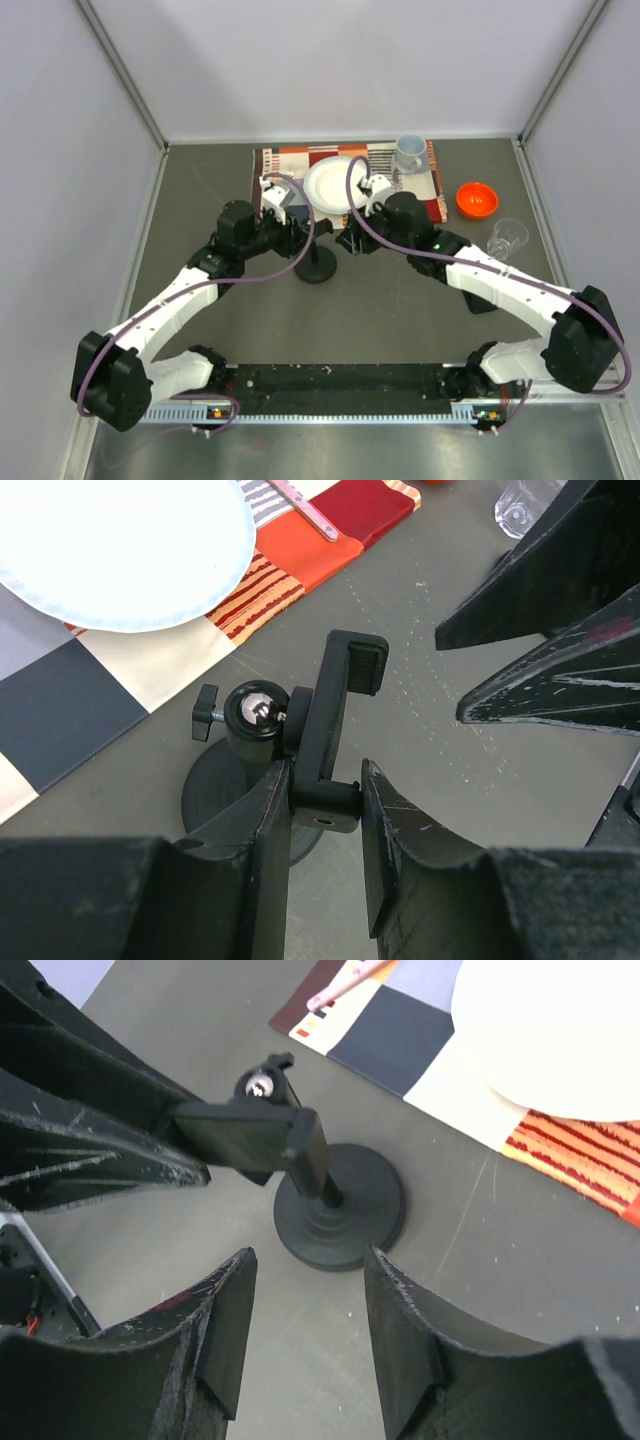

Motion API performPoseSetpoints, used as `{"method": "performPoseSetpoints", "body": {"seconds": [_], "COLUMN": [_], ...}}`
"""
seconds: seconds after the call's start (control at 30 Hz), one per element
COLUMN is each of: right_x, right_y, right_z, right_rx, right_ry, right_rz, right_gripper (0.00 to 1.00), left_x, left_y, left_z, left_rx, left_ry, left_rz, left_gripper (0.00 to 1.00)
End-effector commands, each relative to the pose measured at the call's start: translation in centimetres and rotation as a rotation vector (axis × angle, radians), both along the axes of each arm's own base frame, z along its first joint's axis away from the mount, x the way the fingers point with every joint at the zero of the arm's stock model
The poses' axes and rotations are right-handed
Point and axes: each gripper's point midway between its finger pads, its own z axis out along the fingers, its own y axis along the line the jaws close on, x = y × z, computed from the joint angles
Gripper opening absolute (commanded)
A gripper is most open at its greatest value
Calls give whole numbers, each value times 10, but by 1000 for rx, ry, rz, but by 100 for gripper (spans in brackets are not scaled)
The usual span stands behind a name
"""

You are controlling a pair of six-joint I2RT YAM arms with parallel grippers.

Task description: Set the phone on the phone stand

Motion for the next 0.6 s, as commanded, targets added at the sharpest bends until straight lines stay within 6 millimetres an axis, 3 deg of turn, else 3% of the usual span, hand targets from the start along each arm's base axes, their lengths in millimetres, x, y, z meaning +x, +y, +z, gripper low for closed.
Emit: {"method": "performPoseSetpoints", "body": {"seconds": [0.0, 0.1, 0.23, 0.27, 0.57], "right_x": [24, 25, 23, 24, 24], "right_y": [17, 24, 33, 34, 47], "right_z": [40, 37, 35, 35, 30], "right_rx": [42, 31, 37, 33, 24], "right_ry": [-170, -180, -184, -191, -189], "right_rz": [-58, -40, -9, -4, 38], "right_gripper": [43, 36, 36, 36, 36], "left_x": [2, -2, -5, -6, -6], "left_y": [-1, -3, -4, -4, -5], "left_z": [37, 37, 36, 33, 27], "left_rx": [-61, -73, -86, -85, -87], "left_ry": [-145, -137, -118, -112, -89], "left_rz": [17, 10, 4, 6, 11], "left_gripper": [0, 3, 35, 38, 43]}}
